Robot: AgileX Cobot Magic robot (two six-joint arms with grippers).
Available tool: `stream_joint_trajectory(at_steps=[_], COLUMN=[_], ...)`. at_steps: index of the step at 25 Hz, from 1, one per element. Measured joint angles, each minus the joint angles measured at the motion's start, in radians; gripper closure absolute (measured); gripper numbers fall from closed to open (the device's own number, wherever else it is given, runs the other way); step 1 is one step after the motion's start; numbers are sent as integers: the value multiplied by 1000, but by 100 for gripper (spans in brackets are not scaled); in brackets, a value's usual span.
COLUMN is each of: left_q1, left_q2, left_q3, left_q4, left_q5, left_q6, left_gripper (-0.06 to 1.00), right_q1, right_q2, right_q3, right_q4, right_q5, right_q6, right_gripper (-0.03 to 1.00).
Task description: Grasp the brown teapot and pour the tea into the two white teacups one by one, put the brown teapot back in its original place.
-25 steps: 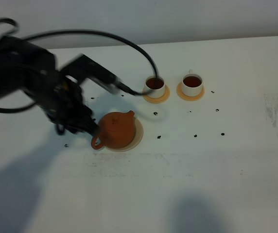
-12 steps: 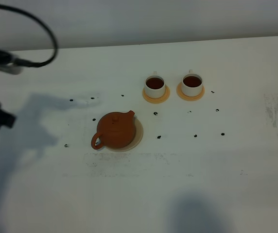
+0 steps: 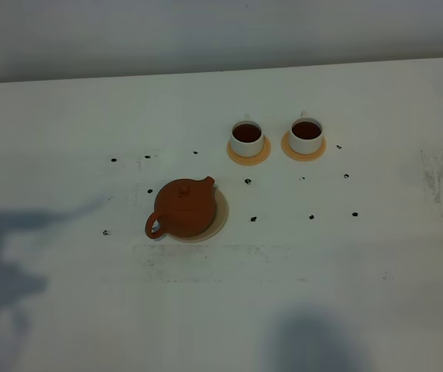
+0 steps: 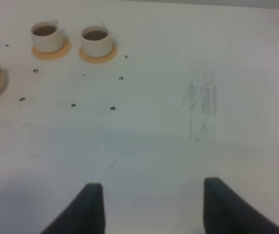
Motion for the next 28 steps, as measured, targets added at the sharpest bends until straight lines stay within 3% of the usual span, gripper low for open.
stream_joint_trajectory(at_steps=[13, 28], left_q1=[12, -2], left_q2=[-453, -659], left_q3=[212, 315], left_q4=[-163, -194], left_q5=[68, 65], left_q6=[3, 76], left_gripper=[49, 49], right_q1=[0, 0], right_q2=[0, 0], right_q3=[0, 0], right_q4=[0, 0], right_q5=[0, 0], right_q6=[0, 0], right_gripper=[50, 50])
